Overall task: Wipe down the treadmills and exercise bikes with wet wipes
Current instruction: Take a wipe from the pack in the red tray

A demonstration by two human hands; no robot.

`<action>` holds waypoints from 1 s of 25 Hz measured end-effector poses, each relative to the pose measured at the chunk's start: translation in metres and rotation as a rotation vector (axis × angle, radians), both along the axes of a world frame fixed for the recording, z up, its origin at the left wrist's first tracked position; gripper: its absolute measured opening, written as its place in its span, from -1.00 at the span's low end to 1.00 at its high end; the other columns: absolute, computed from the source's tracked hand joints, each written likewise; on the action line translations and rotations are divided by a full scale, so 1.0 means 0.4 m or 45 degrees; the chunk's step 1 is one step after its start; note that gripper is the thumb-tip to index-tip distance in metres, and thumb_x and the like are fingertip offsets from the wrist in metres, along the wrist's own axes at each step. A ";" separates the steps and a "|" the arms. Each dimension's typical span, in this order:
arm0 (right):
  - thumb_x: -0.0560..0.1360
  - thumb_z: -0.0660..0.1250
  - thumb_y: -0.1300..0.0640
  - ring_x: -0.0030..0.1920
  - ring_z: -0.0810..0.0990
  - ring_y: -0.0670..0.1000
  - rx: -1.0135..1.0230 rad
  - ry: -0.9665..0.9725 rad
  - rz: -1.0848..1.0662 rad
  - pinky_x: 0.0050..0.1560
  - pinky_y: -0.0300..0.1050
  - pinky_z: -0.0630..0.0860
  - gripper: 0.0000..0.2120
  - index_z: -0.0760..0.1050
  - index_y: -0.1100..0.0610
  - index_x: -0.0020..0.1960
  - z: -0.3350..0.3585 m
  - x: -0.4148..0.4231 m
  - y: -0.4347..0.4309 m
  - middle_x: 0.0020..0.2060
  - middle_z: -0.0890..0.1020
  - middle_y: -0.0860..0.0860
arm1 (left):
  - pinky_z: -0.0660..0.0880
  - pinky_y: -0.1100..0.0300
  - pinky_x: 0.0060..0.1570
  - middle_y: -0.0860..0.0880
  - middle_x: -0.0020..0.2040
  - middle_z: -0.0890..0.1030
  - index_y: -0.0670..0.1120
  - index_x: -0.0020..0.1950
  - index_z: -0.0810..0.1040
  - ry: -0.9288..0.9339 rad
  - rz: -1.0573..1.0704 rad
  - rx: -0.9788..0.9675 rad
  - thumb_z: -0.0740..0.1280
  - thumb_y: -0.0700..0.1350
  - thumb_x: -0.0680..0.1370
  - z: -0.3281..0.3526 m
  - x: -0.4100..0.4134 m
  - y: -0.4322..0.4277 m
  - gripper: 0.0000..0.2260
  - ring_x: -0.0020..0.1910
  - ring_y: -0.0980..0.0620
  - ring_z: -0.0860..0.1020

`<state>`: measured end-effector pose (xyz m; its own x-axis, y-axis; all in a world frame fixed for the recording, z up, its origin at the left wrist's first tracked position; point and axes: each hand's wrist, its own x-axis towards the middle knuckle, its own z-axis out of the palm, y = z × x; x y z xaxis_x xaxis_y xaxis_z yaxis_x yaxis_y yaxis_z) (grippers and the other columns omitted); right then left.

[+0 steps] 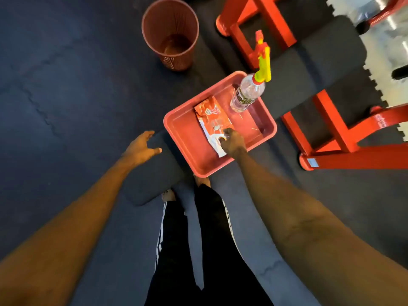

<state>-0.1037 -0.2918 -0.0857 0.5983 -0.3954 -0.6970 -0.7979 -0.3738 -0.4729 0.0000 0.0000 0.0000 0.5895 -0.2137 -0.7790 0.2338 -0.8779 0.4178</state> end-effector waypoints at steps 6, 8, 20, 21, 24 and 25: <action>0.57 0.35 0.11 0.23 0.60 0.13 -0.079 0.016 -0.185 0.14 -0.21 0.41 -0.65 0.52 0.19 0.32 -0.062 0.076 0.025 0.21 0.65 0.10 | 0.26 0.05 0.46 -0.05 0.58 0.30 -0.05 0.61 0.21 -0.006 0.015 0.000 0.47 -0.09 0.55 -0.085 0.063 -0.038 -0.30 0.54 -0.03 0.29; 0.56 0.37 0.10 0.19 0.61 0.12 -0.099 0.000 -0.233 0.02 -0.26 0.38 -0.68 0.56 0.18 0.27 -0.071 0.102 0.028 0.15 0.68 0.08 | 0.27 0.03 0.46 -0.05 0.57 0.31 -0.04 0.61 0.22 -0.011 0.041 -0.004 0.47 -0.09 0.55 -0.098 0.092 -0.042 -0.31 0.53 -0.03 0.30; 0.48 0.19 0.34 -0.05 0.64 0.09 -0.052 -0.118 -0.340 -0.16 -0.27 0.45 -0.65 0.58 0.10 0.16 -0.094 0.088 0.036 0.02 0.71 0.05 | 0.31 0.00 0.46 -0.03 0.55 0.34 -0.01 0.59 0.25 0.032 0.093 0.035 0.50 -0.08 0.52 -0.143 0.133 -0.001 -0.30 0.51 -0.02 0.33; 0.47 0.15 0.36 -0.02 0.65 0.06 -0.023 -0.109 -0.344 -0.11 -0.29 0.49 -0.61 0.62 0.11 0.15 -0.102 0.087 0.031 0.06 0.71 0.05 | 0.31 -0.01 0.46 -0.02 0.56 0.34 -0.01 0.59 0.25 0.035 0.095 0.038 0.50 -0.08 0.52 -0.146 0.132 0.001 -0.30 0.51 -0.02 0.33; 0.50 0.18 0.28 -0.03 0.66 0.12 -0.010 -0.065 -0.337 -0.03 -0.17 0.58 -0.69 0.67 0.18 0.07 -0.114 0.090 0.021 0.03 0.69 0.18 | 0.30 -0.01 0.46 -0.02 0.56 0.33 -0.01 0.59 0.25 0.046 0.109 0.039 0.50 -0.09 0.52 -0.152 0.132 0.007 -0.30 0.52 -0.02 0.32; 0.53 0.20 0.19 -0.06 0.64 0.14 -0.008 -0.058 -0.362 -0.01 -0.08 0.60 -0.72 0.67 0.19 0.03 -0.119 0.093 0.018 -0.01 0.68 0.21 | 0.30 -0.01 0.46 -0.02 0.56 0.33 -0.01 0.59 0.25 0.049 0.112 0.034 0.50 -0.09 0.53 -0.154 0.132 0.009 -0.30 0.52 -0.02 0.31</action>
<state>-0.0666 -0.2848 -0.1333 0.4935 -0.5558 -0.6690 -0.8491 -0.1409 -0.5092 0.0527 0.0037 -0.0616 0.5746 -0.1413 -0.8061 0.3260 -0.8639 0.3838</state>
